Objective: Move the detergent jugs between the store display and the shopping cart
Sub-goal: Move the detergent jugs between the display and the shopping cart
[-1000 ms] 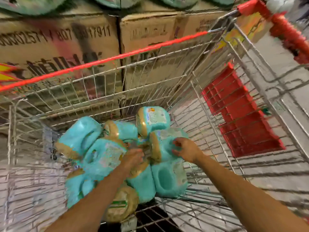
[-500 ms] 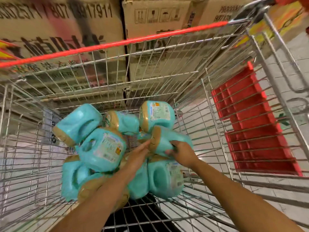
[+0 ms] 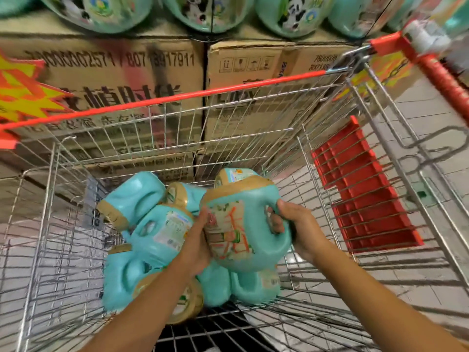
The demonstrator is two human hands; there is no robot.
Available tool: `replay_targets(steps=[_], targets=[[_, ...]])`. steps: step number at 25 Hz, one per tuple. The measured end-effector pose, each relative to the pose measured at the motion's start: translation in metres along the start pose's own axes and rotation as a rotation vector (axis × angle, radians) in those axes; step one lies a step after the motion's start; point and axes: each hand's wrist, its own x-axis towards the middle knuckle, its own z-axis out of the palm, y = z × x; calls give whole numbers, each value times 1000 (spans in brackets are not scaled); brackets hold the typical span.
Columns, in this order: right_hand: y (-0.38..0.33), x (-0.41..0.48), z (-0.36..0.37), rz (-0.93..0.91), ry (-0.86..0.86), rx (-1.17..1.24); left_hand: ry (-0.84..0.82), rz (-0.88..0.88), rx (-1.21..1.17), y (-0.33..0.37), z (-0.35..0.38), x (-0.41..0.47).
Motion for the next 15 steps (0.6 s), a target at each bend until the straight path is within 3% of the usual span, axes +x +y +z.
replay_targets(steps=[8,12,15], targets=[[4,-11,60,-146,227,-144,38,269,260,40,1,-75],[11,-15,114,-192,128,-133,144,537,201,53,-23,-128],[10,-16,164,-177,-44,-180,366,739,146,53,-46,-180]])
